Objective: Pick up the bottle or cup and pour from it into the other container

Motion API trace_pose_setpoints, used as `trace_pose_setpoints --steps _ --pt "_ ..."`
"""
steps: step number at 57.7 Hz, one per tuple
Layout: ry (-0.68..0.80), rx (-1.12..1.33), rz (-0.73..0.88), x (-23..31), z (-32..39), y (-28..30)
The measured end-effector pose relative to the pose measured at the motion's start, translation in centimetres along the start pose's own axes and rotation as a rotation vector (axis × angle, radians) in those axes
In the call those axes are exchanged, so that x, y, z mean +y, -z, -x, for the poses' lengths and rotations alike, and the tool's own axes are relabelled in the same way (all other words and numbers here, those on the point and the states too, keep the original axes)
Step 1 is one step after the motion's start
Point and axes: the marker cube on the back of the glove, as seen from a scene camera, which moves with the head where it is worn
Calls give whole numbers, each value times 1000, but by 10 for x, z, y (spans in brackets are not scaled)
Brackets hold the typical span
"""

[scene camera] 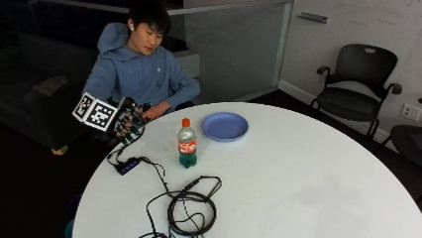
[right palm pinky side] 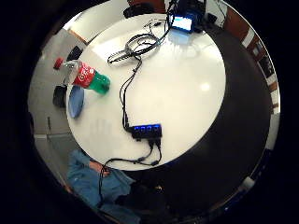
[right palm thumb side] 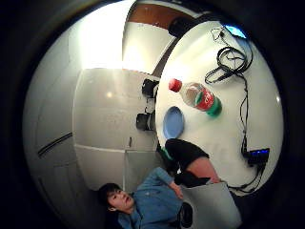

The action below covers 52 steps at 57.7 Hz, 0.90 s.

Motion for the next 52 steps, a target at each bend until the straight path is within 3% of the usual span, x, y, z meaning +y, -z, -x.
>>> trace_pose_setpoints --steps 36,52 --pt "46 -314 107 -65 6 -120" --pt "56 -617 -11 -88 27 -175"
